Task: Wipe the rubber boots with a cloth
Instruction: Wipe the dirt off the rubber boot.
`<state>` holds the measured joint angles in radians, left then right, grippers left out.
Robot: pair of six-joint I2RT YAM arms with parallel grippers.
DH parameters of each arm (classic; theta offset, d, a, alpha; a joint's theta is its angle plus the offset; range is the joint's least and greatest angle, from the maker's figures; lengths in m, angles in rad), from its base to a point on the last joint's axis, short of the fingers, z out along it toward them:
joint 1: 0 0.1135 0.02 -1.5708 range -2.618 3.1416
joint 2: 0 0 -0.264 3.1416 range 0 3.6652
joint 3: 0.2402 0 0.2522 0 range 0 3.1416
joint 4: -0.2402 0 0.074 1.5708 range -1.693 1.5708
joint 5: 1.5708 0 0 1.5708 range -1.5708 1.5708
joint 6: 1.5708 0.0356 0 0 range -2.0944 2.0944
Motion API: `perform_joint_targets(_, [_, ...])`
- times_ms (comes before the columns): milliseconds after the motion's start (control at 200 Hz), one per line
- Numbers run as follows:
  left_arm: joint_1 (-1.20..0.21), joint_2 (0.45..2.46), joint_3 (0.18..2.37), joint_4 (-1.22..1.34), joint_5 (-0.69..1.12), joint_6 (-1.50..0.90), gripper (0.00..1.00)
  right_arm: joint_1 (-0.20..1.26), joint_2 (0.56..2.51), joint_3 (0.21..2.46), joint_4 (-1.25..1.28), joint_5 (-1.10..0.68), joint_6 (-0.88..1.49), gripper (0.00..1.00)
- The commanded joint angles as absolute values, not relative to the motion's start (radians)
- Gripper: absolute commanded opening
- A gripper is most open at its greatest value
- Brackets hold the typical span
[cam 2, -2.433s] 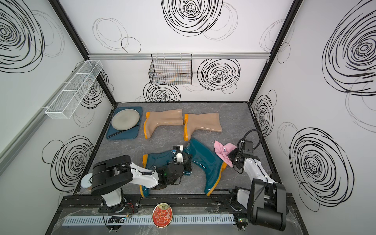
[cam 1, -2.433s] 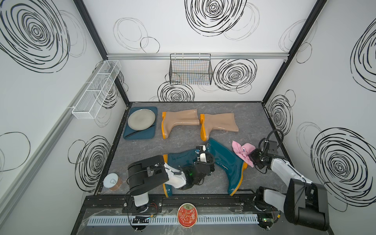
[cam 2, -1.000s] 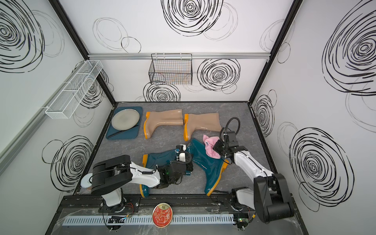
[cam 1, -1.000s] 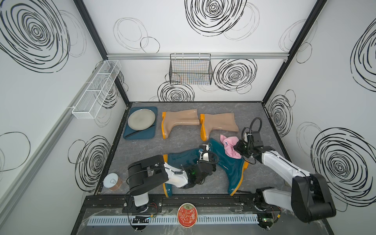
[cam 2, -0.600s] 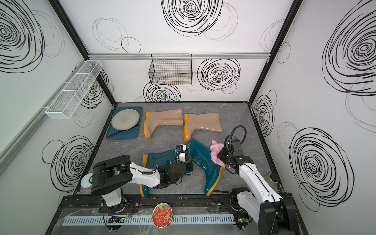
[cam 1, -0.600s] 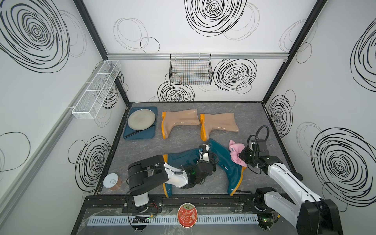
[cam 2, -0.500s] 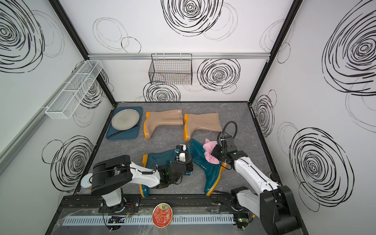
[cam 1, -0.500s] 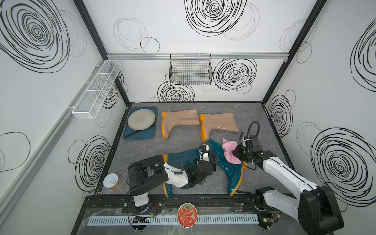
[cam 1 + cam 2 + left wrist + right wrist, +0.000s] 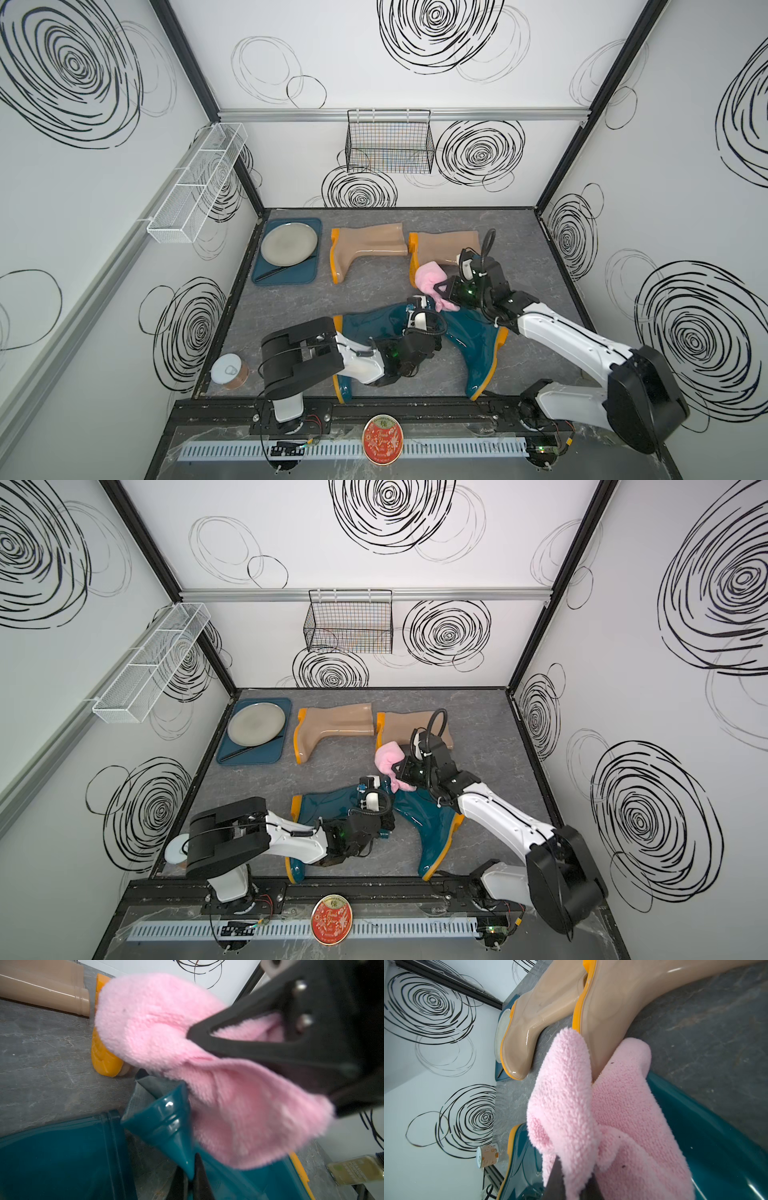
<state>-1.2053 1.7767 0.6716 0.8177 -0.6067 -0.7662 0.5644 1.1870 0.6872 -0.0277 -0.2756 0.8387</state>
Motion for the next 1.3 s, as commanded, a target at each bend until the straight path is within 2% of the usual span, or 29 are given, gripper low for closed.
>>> perform_joint_targets(0, [-1.21,1.775,0.69,0.88,-0.602,-0.757,0.0,0.604,1.102,0.644,0.018,-0.297,0.919,0.0])
perform_joint_targets(100, [-1.21,1.778,0.708,0.868,-0.6,-0.743,0.0,0.634,1.063,0.626,-0.003,-0.281,0.943,0.0])
perform_joint_targets(195, [-1.21,1.776,0.713,0.864,-0.601,-0.742,0.0,0.606,1.05,0.574,-0.018,-0.217,0.957,0.0])
perform_joint_targets(405, [-1.219,1.758,0.706,0.842,-0.613,-0.744,0.0,0.312,1.047,0.511,-0.158,-0.208,0.84,0.0])
perform_joint_targets(495, [-1.22,1.756,0.701,0.841,-0.615,-0.745,0.0,0.235,1.043,0.533,-0.294,-0.134,0.795,0.0])
perform_joint_targets(670, [-1.223,1.759,0.699,0.847,-0.614,-0.75,0.0,0.087,1.019,0.52,-0.457,-0.139,0.75,0.0])
perform_joint_targets(906, [-1.224,1.767,0.709,0.856,-0.606,-0.746,0.0,-0.089,0.947,0.432,-0.407,-0.204,0.698,0.0])
perform_joint_targets(996, [-1.225,1.768,0.707,0.858,-0.6,-0.747,0.0,-0.155,0.964,0.421,-0.34,-0.302,0.655,0.0])
perform_joint_targets(1136, [-1.227,1.764,0.7,0.86,-0.606,-0.747,0.0,-0.104,0.989,0.553,-0.44,-0.39,0.624,0.0])
perform_joint_targets(1206, [-1.226,1.766,0.698,0.867,-0.607,-0.747,0.0,0.007,0.943,0.59,-0.459,-0.394,0.635,0.0])
perform_joint_targets(1296, [-1.226,1.771,0.699,0.88,-0.607,-0.748,0.0,0.195,0.86,0.59,-0.479,-0.299,0.684,0.0])
